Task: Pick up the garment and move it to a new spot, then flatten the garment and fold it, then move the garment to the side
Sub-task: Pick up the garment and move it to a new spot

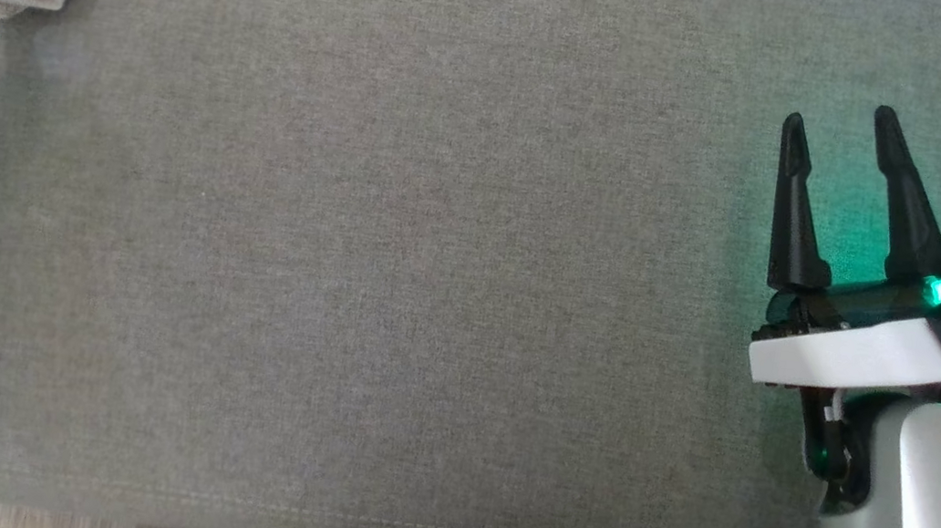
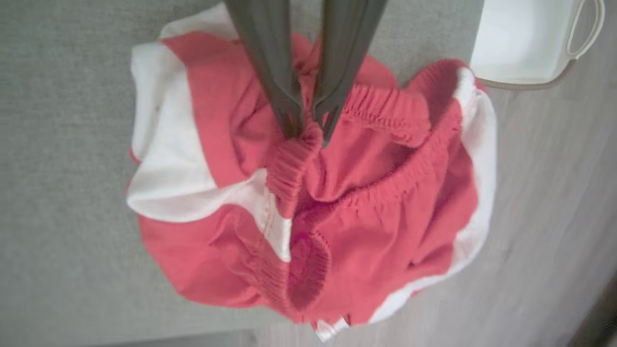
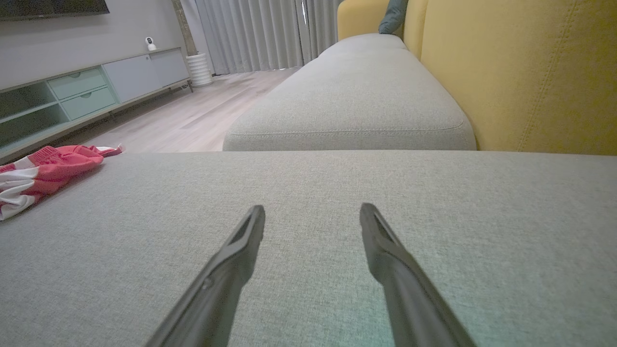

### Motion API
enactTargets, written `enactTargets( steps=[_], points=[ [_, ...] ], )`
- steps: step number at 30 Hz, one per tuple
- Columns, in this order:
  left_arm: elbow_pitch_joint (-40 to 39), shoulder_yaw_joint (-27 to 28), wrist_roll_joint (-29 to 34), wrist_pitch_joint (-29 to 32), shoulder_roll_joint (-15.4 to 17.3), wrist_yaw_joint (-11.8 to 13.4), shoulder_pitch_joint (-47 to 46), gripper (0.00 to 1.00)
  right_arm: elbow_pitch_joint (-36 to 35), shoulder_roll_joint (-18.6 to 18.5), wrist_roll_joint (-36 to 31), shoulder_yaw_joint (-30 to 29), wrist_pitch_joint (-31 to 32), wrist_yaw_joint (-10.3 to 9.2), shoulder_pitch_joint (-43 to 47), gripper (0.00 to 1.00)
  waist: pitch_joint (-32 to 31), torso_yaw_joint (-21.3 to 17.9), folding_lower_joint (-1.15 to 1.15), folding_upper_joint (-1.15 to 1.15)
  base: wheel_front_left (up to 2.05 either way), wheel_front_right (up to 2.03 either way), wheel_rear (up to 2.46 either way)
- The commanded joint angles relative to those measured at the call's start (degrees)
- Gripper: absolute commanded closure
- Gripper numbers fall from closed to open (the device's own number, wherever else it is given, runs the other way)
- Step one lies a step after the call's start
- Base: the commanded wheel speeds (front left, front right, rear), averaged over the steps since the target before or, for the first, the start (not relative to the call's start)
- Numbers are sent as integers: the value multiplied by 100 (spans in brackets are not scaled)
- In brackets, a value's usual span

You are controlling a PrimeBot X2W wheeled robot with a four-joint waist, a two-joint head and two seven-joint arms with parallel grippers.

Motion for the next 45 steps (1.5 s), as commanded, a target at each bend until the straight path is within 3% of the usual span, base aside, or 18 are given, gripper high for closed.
enactTargets(
  steps=[1,6,14,21,27,30,35,40,45],
  points=[
    [-173,218,69,-226,429,91,-273,100,-146,-2,53,122,-57,37,-37,0,-83,18,0,0,0,0,0],
    [-255,188,138,-780,450,107,-465,100,-39,-2,98,47,-149,37,-18,0,-347,45,0,0,0,0,0],
    [-463,-86,235,-1131,354,-107,-763,100,229,-2,298,-6,-321,37,67,0,-930,-8,0,0,0,0,0],
    [-1044,-400,15,-1193,-144,-290,-829,100,509,-2,478,-127,-495,37,192,0,-1486,-202,0,0,0,0,0],
    [-1833,-628,-426,-1046,-848,-333,-573,100,668,-2,607,-232,-606,37,293,0,-1794,-479,0,0,0,0,0],
    [-2206,-617,-701,-1020,-1326,-177,-338,100,723,-2,666,-279,-652,37,322,0,-1840,-621,0,0,0,0,0],
    [-2529,-626,-1045,-1303,-2102,358,167,100,795,-2,740,-316,-709,37,333,0,-1761,-794,0,0,0,0,0],
    [-2468,-880,-1368,-1786,-2279,831,994,100,842,-2,817,-161,-765,37,283,0,-1546,-992,0,0,0,0,0],
    [-2171,-1088,-1684,-2263,-2293,1090,1653,100,904,-2,834,-71,-796,37,251,0,-1397,-1053,0,0,0,0,0]
  ],
)
